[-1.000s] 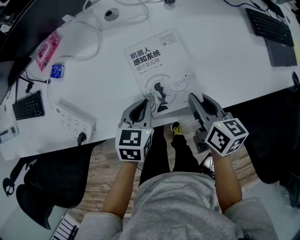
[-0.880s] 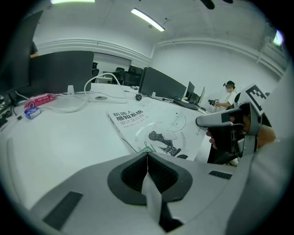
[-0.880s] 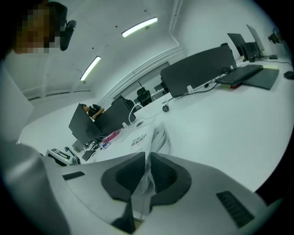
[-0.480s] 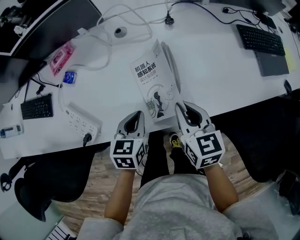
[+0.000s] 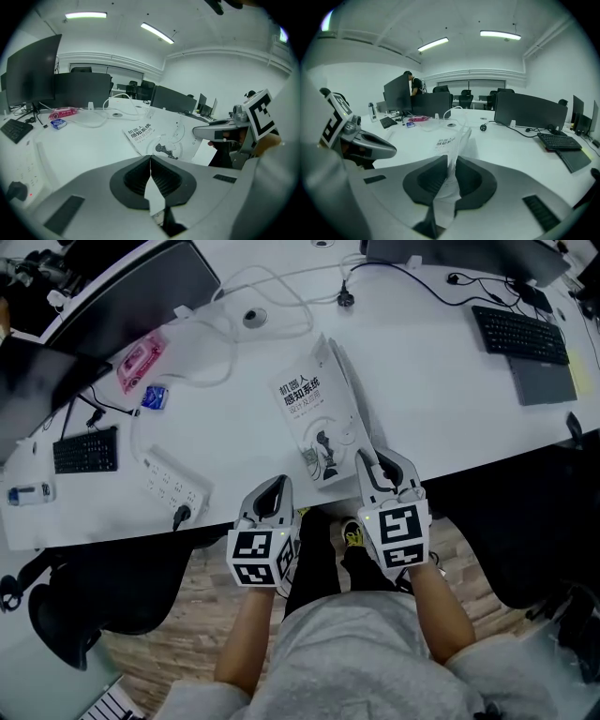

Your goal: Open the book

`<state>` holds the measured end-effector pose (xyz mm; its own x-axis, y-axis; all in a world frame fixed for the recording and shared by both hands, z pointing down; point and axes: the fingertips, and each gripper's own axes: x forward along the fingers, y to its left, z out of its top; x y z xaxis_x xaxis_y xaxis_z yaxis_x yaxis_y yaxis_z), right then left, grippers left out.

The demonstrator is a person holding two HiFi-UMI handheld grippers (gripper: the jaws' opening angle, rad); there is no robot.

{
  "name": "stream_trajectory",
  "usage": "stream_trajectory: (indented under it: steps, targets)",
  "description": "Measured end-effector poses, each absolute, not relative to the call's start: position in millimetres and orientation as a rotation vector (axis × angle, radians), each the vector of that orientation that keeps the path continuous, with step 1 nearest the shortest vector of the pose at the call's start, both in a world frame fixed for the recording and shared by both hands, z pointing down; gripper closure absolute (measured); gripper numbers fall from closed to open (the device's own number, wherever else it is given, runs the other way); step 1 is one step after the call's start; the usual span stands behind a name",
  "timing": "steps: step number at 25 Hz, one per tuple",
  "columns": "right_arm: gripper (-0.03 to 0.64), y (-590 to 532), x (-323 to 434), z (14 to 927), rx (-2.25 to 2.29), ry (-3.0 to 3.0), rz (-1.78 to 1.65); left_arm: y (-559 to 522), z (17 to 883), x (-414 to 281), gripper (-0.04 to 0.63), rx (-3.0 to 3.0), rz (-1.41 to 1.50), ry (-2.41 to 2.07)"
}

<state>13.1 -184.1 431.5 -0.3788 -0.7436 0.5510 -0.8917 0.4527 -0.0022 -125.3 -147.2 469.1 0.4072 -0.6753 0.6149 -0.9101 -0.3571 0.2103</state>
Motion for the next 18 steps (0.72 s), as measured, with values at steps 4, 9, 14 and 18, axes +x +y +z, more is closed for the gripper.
stream_trajectory:
  steps: [4, 9, 14, 18]
  targets:
    - [0.546, -191.2, 25.7, 450.3, 1.387, -2.151, 0.447, -147.9, 470.5, -127.3, 0.584, 2.136, 0.600, -1.342]
    - [0.524, -195.7, 28.1, 450.2, 1.408, -2.215, 0.514, -150.4, 470.6, -128.9, 0.584, 2.135, 0.620, -1.336]
    - [0.555, -189.3, -12.2, 412.6, 1.354, -2.440, 0.524, -150.1, 462.0, -130.6, 0.584, 2.138, 0.614, -1.356]
    - [0.560, -180.9, -48.0, 397.5, 1.234, -2.527, 0.482, -143.0, 452.5, -141.6, 0.584, 2.118, 0.596, -1.404]
